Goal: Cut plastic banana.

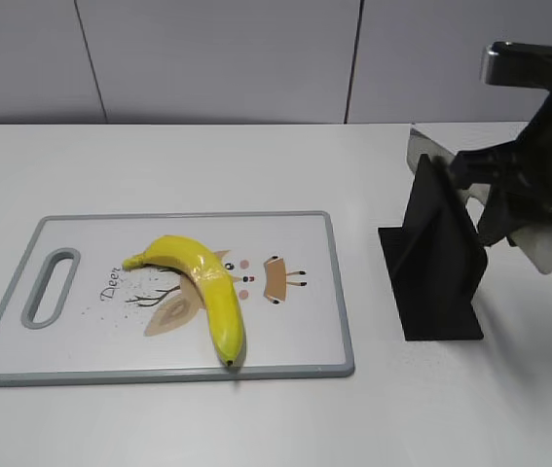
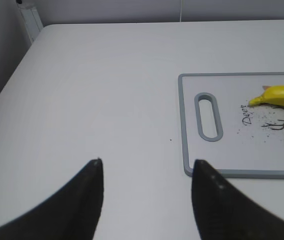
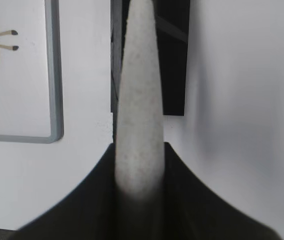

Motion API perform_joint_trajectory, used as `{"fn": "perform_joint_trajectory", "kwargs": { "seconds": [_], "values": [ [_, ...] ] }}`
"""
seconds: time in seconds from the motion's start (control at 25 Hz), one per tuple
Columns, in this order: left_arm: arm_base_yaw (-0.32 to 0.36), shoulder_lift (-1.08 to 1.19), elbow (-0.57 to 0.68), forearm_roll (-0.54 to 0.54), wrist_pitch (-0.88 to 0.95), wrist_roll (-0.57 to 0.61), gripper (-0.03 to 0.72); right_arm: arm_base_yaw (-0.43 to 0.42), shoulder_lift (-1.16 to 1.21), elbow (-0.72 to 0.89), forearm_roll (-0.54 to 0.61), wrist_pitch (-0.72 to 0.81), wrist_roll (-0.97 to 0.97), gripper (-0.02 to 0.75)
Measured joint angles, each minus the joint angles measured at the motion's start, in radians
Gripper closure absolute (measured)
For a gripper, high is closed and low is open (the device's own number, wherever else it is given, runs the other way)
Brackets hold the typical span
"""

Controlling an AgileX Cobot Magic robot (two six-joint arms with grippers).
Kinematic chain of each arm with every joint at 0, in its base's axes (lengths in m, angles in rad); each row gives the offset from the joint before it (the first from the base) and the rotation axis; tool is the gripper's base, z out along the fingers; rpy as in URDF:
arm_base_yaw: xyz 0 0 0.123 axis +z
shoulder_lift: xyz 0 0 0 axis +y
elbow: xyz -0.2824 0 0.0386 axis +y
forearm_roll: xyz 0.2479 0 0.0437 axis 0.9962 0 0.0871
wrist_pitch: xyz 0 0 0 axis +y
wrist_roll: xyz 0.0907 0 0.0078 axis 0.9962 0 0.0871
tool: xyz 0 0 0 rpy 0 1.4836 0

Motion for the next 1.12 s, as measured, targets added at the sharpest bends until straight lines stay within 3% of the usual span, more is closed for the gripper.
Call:
{"fn": "perform_joint_trajectory", "kwargs": {
  "seconds": [0.24,0.32,0.44,0.52,0.72,1.12],
  "values": [
    [0.0,0.0,0.002,-0.002,0.001,0.0,0.145,0.0,0.0,0.029,0.014,-0.004,-0.001,0.542],
    [0.0,0.0,0.002,-0.002,0.001,0.0,0.145,0.0,0.0,0.031,0.019,0.002,-0.004,0.452],
    [0.0,0.0,0.002,-0.002,0.001,0.0,0.145,-0.001,0.0,0.035,0.056,0.012,-0.051,0.216],
    [0.0,0.0,0.002,-0.002,0.002,0.0,0.145,-0.002,-0.004,0.035,0.095,0.028,-0.108,0.118],
    [0.0,0.0,0.009,-0.018,0.006,0.0,0.145,-0.002,-0.088,0.066,0.108,0.083,-0.181,0.106],
    [0.0,0.0,0.009,-0.048,0.007,0.0,0.145,-0.002,-0.57,0.36,0.077,0.022,-0.314,0.143]
  ]
}}
